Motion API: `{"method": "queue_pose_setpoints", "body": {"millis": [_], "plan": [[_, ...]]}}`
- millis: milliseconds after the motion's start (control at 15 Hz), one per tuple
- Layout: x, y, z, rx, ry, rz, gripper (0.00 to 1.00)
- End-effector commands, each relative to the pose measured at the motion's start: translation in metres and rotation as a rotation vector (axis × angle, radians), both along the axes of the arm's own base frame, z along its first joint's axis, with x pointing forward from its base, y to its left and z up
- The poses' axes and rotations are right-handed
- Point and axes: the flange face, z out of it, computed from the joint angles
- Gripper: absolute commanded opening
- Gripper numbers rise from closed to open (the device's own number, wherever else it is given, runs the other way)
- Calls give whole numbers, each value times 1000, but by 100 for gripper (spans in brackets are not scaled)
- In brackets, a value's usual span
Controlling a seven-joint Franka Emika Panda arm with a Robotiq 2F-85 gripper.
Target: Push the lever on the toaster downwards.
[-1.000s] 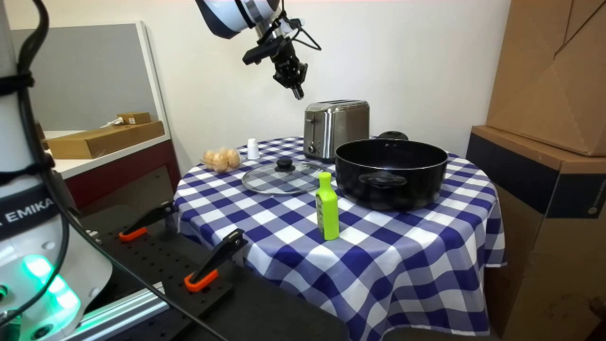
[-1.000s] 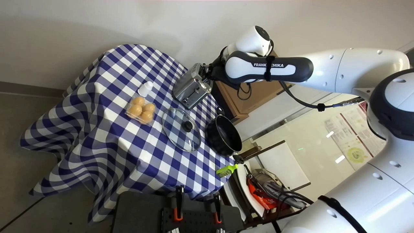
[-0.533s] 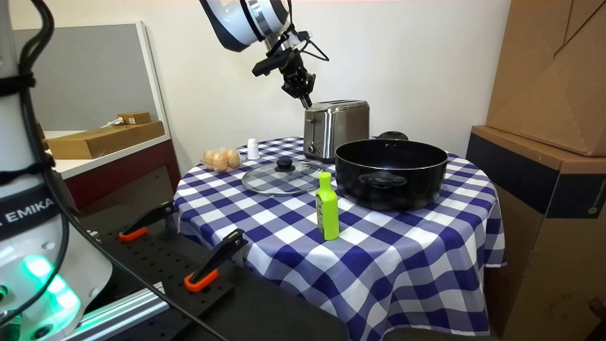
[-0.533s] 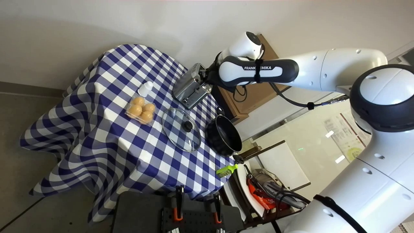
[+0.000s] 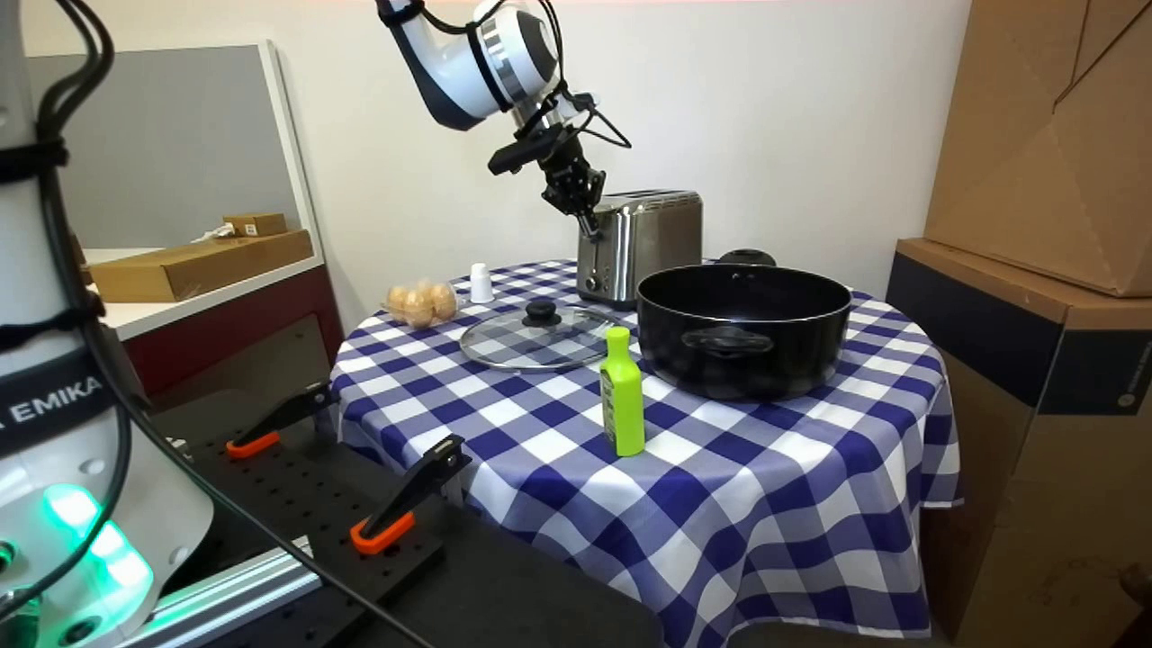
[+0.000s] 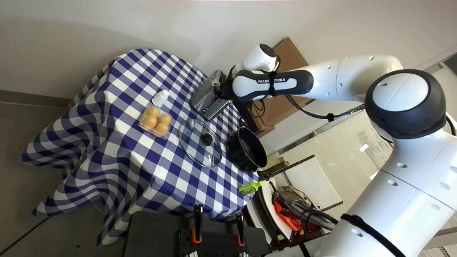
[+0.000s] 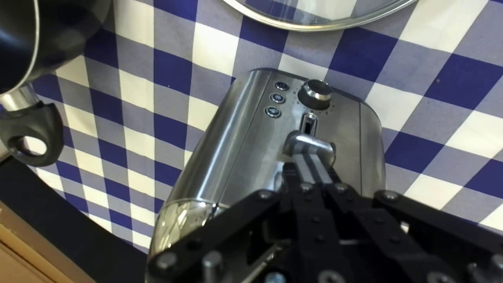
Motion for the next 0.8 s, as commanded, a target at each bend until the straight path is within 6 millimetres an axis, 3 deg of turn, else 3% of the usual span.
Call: {"method": "queue_pose_setpoints", "body": {"millis": [0, 200, 400, 600, 733], "plan": [[10, -2, -27, 7, -1, -5, 0], [9, 1, -53, 26, 20, -3, 0], [3, 9, -91, 66, 47, -14, 0], [-3, 13, -101, 90, 54, -23, 0], [-6, 11, -95, 108, 48, -34, 0]]}}
